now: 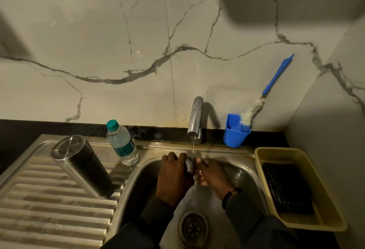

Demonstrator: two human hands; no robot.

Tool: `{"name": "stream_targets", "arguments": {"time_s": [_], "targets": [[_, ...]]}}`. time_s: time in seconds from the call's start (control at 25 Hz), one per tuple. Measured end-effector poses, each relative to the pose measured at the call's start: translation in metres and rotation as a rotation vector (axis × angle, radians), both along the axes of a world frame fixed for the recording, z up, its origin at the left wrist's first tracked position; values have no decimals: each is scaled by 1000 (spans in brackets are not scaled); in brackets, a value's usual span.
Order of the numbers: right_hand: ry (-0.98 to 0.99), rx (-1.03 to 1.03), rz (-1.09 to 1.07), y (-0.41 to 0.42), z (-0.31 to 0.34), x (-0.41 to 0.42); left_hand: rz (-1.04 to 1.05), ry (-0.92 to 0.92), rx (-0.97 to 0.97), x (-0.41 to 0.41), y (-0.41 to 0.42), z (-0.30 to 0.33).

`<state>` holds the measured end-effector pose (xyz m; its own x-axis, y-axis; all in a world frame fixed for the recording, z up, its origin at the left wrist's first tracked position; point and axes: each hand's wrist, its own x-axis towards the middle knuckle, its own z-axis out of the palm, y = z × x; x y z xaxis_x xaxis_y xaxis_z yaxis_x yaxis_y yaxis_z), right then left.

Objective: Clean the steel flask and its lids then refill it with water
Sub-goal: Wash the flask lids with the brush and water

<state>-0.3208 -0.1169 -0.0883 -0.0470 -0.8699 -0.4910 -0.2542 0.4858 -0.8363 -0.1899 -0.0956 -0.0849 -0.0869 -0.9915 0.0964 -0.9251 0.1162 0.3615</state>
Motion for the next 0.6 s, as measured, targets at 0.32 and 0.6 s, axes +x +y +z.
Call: {"name": "stream_targets", "arguments": {"time_s": [0.32, 0.6], "targets": [[394, -485, 20, -36, 9, -16, 231, 764, 428, 17, -9, -9], [177, -555, 110, -41, 47, 5, 170, 290, 105, 20, -2, -21]]}}
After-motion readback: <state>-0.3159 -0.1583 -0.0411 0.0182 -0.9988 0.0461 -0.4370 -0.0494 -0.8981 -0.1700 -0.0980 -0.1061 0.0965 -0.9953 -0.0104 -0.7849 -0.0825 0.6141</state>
